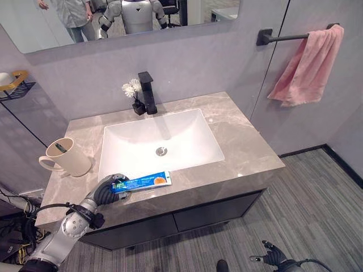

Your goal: Put brush and paste in cup on sink, flatten towel.

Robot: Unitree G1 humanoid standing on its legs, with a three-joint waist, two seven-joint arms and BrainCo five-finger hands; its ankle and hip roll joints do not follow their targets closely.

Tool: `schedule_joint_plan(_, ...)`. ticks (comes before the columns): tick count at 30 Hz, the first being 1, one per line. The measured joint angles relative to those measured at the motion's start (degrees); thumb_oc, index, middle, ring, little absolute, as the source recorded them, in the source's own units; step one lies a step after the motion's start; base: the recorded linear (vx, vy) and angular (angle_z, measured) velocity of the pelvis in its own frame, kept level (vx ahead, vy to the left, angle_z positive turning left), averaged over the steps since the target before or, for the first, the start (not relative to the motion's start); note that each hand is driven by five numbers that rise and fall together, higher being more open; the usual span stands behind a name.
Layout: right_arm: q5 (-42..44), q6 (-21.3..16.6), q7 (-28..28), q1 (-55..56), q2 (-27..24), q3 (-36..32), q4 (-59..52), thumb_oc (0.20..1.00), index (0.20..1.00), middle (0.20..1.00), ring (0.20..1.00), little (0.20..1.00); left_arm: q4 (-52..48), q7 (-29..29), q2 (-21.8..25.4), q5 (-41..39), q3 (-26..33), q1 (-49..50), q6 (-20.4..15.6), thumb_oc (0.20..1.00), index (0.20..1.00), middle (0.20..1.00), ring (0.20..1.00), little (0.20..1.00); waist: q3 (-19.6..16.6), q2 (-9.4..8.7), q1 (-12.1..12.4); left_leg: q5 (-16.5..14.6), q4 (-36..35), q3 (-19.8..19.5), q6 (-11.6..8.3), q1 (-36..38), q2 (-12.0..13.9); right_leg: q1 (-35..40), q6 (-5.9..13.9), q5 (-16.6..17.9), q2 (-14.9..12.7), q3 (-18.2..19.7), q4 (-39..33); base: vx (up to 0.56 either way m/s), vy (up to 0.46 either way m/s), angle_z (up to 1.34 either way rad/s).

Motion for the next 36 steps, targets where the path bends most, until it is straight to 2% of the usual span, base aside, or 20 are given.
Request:
schedule_joint_plan(2,0.0,0.0,-0.6,0.1,0.0,0.0,0.0,1.000,1.000,1.000,1.000,1.000,0.3,0.4,0.1,2.4,-0.4,-1.4,0.2,0.294,0.294,0.294,0.294,0.294,0.0,0.00,-0.2,0.0,0.0,0.1,0.01,0.0,-0.2,0.0,-0.12,0.1,0.0,0.0,0.2,0.00,0.000,0.00)
schedule_joint_plan(3,0.0,0.0,-0.8,0.1,0.0,0.0,0.0,1.000,1.000,1.000,1.000,1.000,0.4,0.8,0.4,4.1,-1.1,-2.2,0.3,0.206,0.206,0.206,0.206,0.206,0.0,0.00,-0.3,0.0,0.0,0.1,0.02,0.0,-0.3,0.0,-0.13,0.1,-0.1,0.1,0.2,0.00,0.000,0.00)
schedule_joint_plan(10,-0.1,-0.1,-1.4,-0.2,0.0,-0.3,0.3,1.000,1.000,1.000,1.000,1.000,0.2,1.9,3.0,11.6,-4.6,-5.0,-0.2,0.200,0.200,0.200,0.200,0.200,0.3,0.28,-0.4,-0.1,0.0,0.3,0.03,0.7,-0.4,0.5,-0.13,0.1,0.1,0.2,0.3,0.00,0.000,0.00)
schedule_joint_plan(13,0.2,-0.3,-2.2,-0.3,0.0,-0.8,4.1,1.000,1.000,1.000,1.000,1.000,0.1,3.0,3.7,13.4,-6.2,-5.3,-0.5,0.200,0.200,0.200,0.200,0.200,0.2,0.55,-0.5,-0.2,0.0,0.4,0.02,0.9,-0.3,0.6,0.17,-0.2,-0.1,0.4,0.0,0.00,0.000,0.00)
schedule_joint_plan(17,1.2,0.0,-2.5,-0.1,0.3,-5.0,8.5,1.000,1.000,1.000,1.000,1.000,0.2,3.5,3.9,14.1,-6.5,-5.5,-0.5,0.200,0.200,0.200,0.200,0.200,0.2,0.63,-0.4,-0.1,0.0,0.4,0.03,1.0,-0.3,0.7,0.12,-0.2,-0.1,0.4,0.0,0.00,0.000,0.00)
schedule_joint_plan(20,5.3,0.0,-2.6,0.5,0.4,-9.1,11.4,1.000,1.000,1.000,1.000,1.000,0.1,4.1,4.5,15.9,-6.6,-5.5,-1.0,0.200,0.200,0.200,0.200,0.200,0.2,0.62,-0.6,-0.1,0.0,0.4,0.03,1.2,-0.3,0.8,0.02,-0.1,0.0,0.4,0.0,0.00,0.000,0.00)
schedule_joint_plan(23,13.2,0.1,-3.0,0.4,0.4,-16.1,14.2,1.000,1.000,1.000,1.000,1.000,-0.1,5.3,4.9,18.2,-6.5,-5.1,-1.4,0.200,0.200,0.200,0.200,0.200,0.4,0.43,-0.8,-0.2,0.0,0.3,-0.07,2.0,-0.3,1.8,0.00,-0.2,0.0,0.2,0.0,0.00,0.000,0.00)
schedule_joint_plan(27,21.6,0.1,-3.3,1.0,0.0,-20.2,15.4,1.000,1.000,1.000,1.000,1.000,-1.4,7.7,7.4,22.1,-6.4,-4.3,-1.5,0.200,0.200,0.200,0.200,0.200,0.4,-0.40,-1.3,-0.3,0.0,0.1,-0.10,2.0,0.1,1.9,0.10,-0.3,0.0,0.1,0.0,0.00,0.000,0.00)
schedule_joint_plan(32,27.1,0.1,-3.5,1.5,-1.1,-25.3,16.1,1.000,1.000,1.000,1.000,1.000,-3.3,9.7,11.0,26.3,-5.9,-2.8,-1.8,0.200,0.200,0.200,0.200,0.200,-0.2,-1.50,-1.2,-0.6,0.0,0.0,-0.13,1.9,0.3,2.2,0.01,-0.3,0.1,0.0,0.0,0.00,0.000,0.00)
schedule_joint_plan(36,33.8,-0.3,-4.9,1.2,-2.7,-28.9,15.6,1.000,1.000,1.000,1.000,1.000,-4.1,13.1,12.4,28.8,-3.6,-3.0,-1.4,0.200,0.200,0.200,0.200,0.200,-1.1,-2.74,-1.1,-0.6,0.0,-0.3,-0.11,2.0,0.3,2.4,-0.03,-0.4,0.1,-0.2,0.0,-0.01,-0.007,0.03)
